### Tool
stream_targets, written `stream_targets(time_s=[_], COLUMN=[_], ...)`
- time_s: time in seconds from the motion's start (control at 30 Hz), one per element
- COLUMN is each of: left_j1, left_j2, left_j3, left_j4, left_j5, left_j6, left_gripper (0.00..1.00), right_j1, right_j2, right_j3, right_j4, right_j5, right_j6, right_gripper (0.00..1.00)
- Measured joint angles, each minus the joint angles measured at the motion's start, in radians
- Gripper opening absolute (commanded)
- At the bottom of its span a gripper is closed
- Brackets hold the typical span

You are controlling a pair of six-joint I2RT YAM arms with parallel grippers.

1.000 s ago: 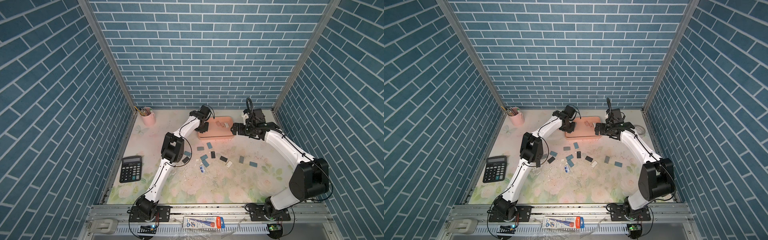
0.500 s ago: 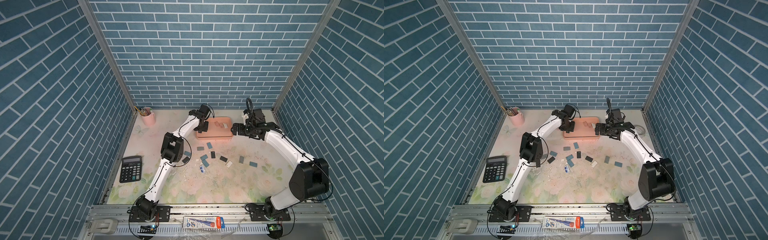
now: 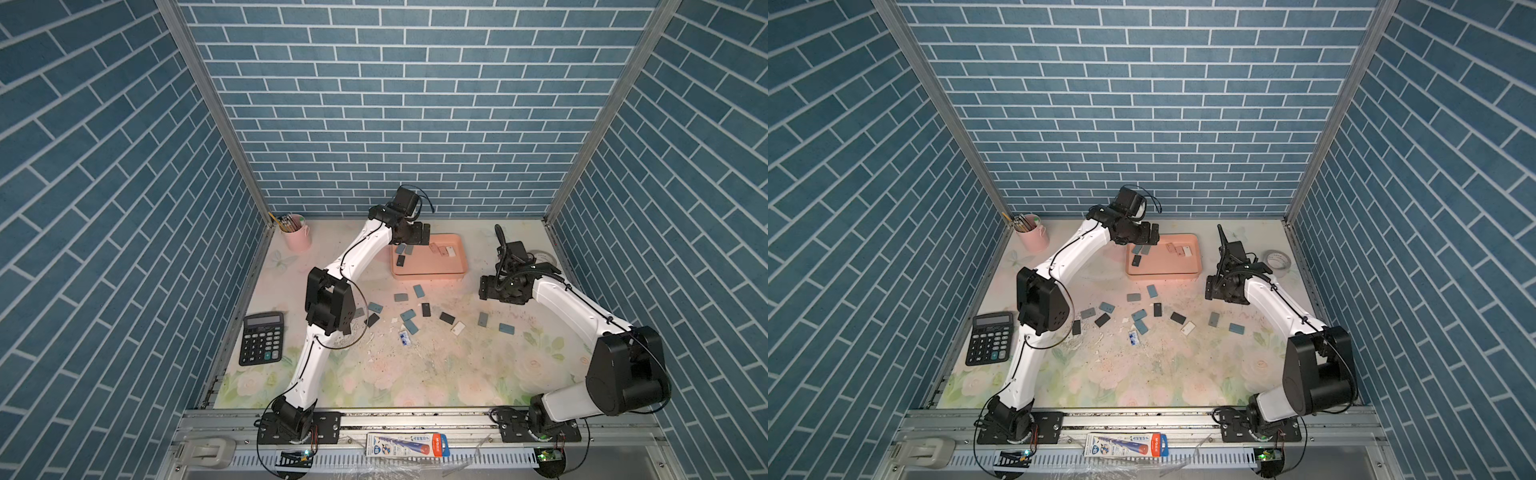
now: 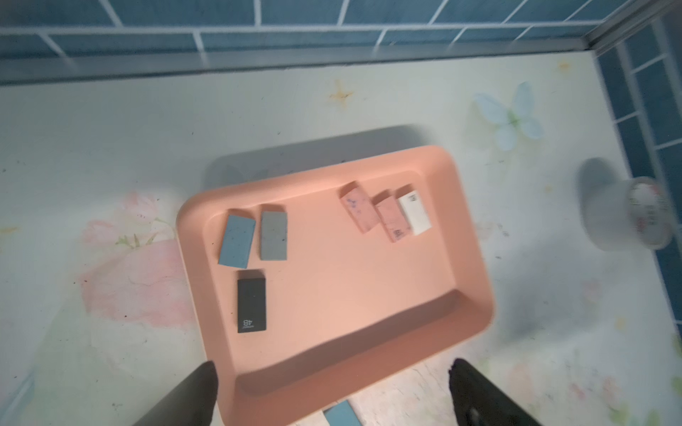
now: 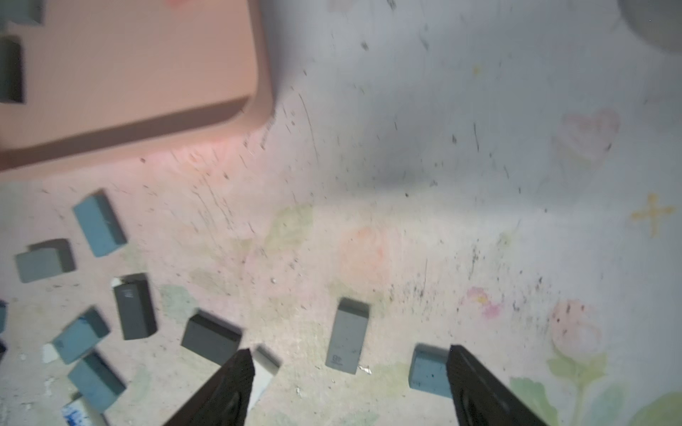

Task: Put the eraser in the storage box
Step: Place the eraser at the center of the board, then pick up the eraser from the center of the board.

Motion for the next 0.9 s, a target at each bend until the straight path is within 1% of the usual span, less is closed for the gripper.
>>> stream_targets(time_s=[0.03,0.1,0.23,0.37,0.53,0.57,0.63,0.7,0.73,0.8,0.87,0.9], left_j1=[-0.008,-0.023,-0.053,-0.073,-0.092,-0.096,-0.104,-0.109,-0.111,-0.114,-0.119,-0.121], left_j2=[-0.040,-0.114,-0.264,-0.423,-0.561,-0.578,-0.613,-0.629,-0.633,-0.634,-0.634,-0.634], left_j3=[-0.034,-0.108,-0.320,-0.600,-0.853,-0.887,-0.968,-1.019,-1.039,-1.059,-1.062,-1.062], left_j4=[0.018,0.054,0.148,0.284,0.423,0.448,0.518,0.567,0.590,0.617,0.639,0.649], left_j5=[0.011,0.032,0.080,0.142,0.183,0.190,0.213,0.230,0.236,0.245,0.251,0.253], left_j6=[-0.002,-0.005,-0.018,-0.056,-0.090,-0.097,-0.120,-0.141,-0.152,-0.169,-0.181,-0.184], left_gripper=[1.00,1.00,1.00,1.00,1.00,1.00,1.00,0.99,0.99,1.00,1.00,1.00], right_j1=[0.001,0.006,0.048,0.093,0.119,0.119,0.121,0.122,0.124,0.126,0.130,0.132], right_j2=[0.002,0.014,0.068,0.107,0.142,0.148,0.166,0.185,0.196,0.201,0.203,0.203], right_j3=[-0.024,-0.050,-0.055,-0.061,-0.069,-0.069,-0.069,-0.069,-0.069,-0.069,-0.069,-0.069], right_j4=[-0.003,-0.008,-0.009,0.003,0.018,0.021,0.032,0.041,0.045,0.058,0.065,0.066], right_j5=[0.000,0.001,0.015,0.027,0.049,0.053,0.061,0.067,0.071,0.074,0.080,0.082], right_j6=[0.006,0.017,0.035,0.060,0.082,0.085,0.088,0.099,0.102,0.110,0.113,0.112], right_gripper=[0.79,0.78,0.77,0.72,0.61,0.60,0.54,0.50,0.47,0.42,0.41,0.38])
